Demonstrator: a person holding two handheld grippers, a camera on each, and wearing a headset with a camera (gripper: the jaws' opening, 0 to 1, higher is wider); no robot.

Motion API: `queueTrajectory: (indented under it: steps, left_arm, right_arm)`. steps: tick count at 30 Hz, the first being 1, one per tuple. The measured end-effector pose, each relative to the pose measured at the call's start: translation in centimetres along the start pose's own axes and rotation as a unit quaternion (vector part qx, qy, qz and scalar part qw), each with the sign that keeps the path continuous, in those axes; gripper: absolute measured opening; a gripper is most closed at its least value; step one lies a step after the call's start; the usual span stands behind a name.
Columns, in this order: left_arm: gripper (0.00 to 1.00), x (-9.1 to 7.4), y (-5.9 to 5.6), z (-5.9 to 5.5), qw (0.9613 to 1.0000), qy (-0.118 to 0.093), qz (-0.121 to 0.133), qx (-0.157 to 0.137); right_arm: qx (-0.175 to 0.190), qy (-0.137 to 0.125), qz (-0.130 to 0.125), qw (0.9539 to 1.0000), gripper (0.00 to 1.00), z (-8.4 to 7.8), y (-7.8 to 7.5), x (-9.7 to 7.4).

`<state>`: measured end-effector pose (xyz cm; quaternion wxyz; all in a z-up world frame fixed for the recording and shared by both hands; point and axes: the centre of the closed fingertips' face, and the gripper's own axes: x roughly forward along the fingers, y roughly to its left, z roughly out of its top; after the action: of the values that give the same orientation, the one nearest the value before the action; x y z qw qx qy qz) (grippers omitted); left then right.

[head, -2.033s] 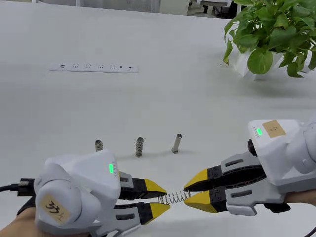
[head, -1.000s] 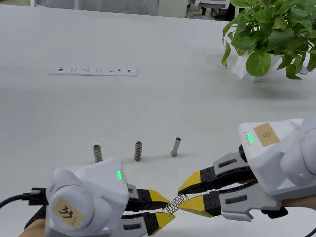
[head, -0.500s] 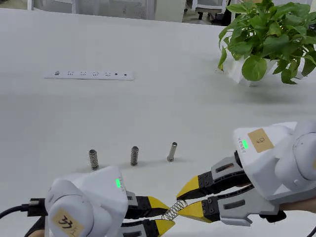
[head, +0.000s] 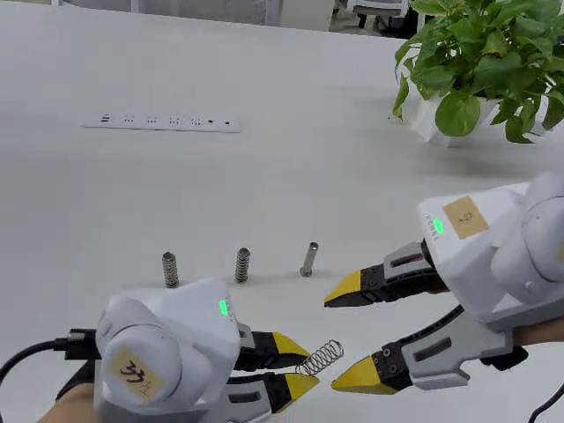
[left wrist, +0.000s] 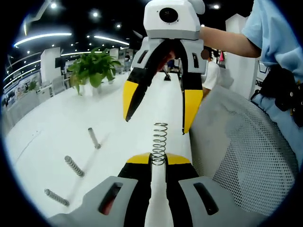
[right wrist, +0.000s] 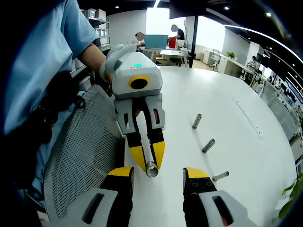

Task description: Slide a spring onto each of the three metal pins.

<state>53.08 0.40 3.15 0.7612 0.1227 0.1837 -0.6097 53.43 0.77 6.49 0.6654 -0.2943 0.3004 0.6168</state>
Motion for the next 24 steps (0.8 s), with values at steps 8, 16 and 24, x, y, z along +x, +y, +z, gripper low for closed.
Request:
queueTrajectory:
  steps: [8, 16, 24]
  left_arm:
    - [0.06, 0.1, -0.2, -0.3, 0.9999, 0.005, -0.005, 0.009]
    - [0.06, 0.3, -0.5, 0.2, 0.9999, 0.001, -0.009, 0.007]
    - [0.06, 0.8, -0.7, 0.6, 0.9999, 0.000, -0.017, 0.003]
  right_arm:
    - [-0.009, 0.006, 0.026, 0.9996, 0.24, 0.2, 0.5, 0.4]
    - [-0.026, 0.040, 0.047, 0.9978, 0.17, -0.9, 1.4, 1.4]
    - [-0.034, 0.051, 0.054, 0.9966, 0.12, -1.2, 1.7, 1.7]
